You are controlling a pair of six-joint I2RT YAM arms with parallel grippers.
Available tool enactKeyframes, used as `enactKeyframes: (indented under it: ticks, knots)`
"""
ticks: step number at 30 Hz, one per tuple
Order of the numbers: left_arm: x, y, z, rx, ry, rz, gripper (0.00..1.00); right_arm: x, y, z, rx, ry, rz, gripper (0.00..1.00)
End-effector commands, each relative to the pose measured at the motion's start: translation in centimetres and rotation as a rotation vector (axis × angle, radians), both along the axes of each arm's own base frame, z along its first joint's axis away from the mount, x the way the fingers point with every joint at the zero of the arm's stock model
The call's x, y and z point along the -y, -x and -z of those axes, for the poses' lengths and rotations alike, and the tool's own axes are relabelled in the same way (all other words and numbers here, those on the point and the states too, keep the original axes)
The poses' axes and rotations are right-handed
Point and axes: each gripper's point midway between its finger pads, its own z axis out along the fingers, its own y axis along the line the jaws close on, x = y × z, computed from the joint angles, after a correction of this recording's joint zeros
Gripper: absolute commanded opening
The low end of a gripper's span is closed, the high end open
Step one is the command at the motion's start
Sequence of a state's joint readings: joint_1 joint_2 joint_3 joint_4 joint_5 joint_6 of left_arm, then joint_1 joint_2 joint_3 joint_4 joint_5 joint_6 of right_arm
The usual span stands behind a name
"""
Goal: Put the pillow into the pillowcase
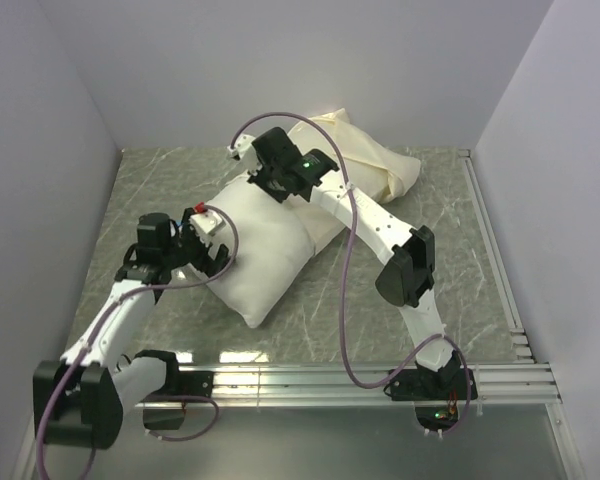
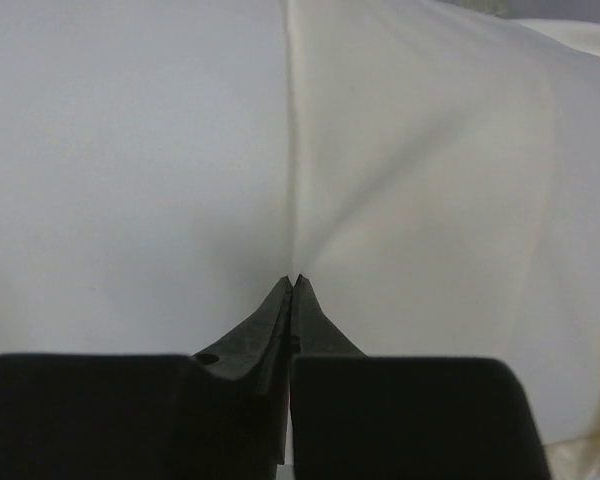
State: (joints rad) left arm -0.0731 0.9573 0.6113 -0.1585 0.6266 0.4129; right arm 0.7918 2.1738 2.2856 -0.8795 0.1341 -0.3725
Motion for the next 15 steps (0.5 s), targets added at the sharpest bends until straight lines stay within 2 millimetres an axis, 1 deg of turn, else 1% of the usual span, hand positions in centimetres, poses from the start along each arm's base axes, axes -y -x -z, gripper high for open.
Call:
enactKeyframes:
  ticks: [1, 2, 3, 4, 5, 6, 7, 8, 10, 11, 12, 13, 14, 15]
  knots:
    - [0.8, -3.1, -0.8, 0.108, -0.1, 0.037, 0.99, -2.1, 3.2, -4.7, -0.02, -0.14, -0.099, 0.0]
    - [2.3, -3.3, 0.4, 0.084, -0.104, 0.082, 0.98, -2.5, 3.8, -4.7, -0.034, -0.147, -0.123, 0.0]
    - [3.2, -3.2, 0.8, 0.083, -0.108, 0.111, 0.91, -2.7, 4.1, -4.7, -0.045, -0.153, -0.136, 0.0]
    - [4.0, -3.1, 1.8, 0.064, -0.114, 0.127, 0.7, -3.3, 4.8, -4.9, -0.057, -0.172, -0.155, 0.0]
    - [5.7, -3.3, 1.3, 0.109, -0.098, 0.16, 0.55, -3.7, 5.2, -5.0, -0.066, -0.177, -0.173, 0.0]
    - [6.4, -3.0, 1.6, 0.074, -0.054, 0.147, 0.36, -4.2, 5.9, -5.3, -0.076, -0.188, -0.199, 0.0]
    - [7.2, -3.1, 1.4, 0.062, -0.013, 0.148, 0.02, -4.7, 6.9, -5.5, -0.09, -0.194, -0.223, 0.0]
    - [7.8, -3.7, 0.1, 0.062, 0.075, 0.116, 0.01, -5.3, 8.0, -5.7, -0.114, -0.213, -0.264, 0.0]
    - [8.6, -4.1, -2.4, 0.099, 0.158, 0.111, 0.01, -6.1, 10.1, -6.4, -0.15, -0.238, -0.306, 0.0]
    - [8.7, -4.8, -5.0, 0.148, 0.237, 0.075, 0.01, -6.3, 11.1, -6.5, -0.18, -0.252, -0.335, 0.0]
    - [8.6, -5.0, -6.4, 0.177, 0.272, 0.049, 0.0, -6.1, 12.0, -7.5, -0.184, -0.273, -0.35, 0.0]
    - [8.6, -4.8, -8.0, 0.21, 0.305, 0.042, 0.0, -6.0, 12.5, -7.9, -0.192, -0.287, -0.355, 0.0]
    - [8.6, -5.0, -9.2, 0.221, 0.336, 0.021, 0.01, -6.0, 12.8, -8.3, -0.197, -0.3, -0.365, 0.0]
    - [8.7, -4.9, -9.8, 0.23, 0.347, 0.015, 0.0, -5.8, 13.7, -9.1, -0.217, -0.326, -0.391, 0.0]
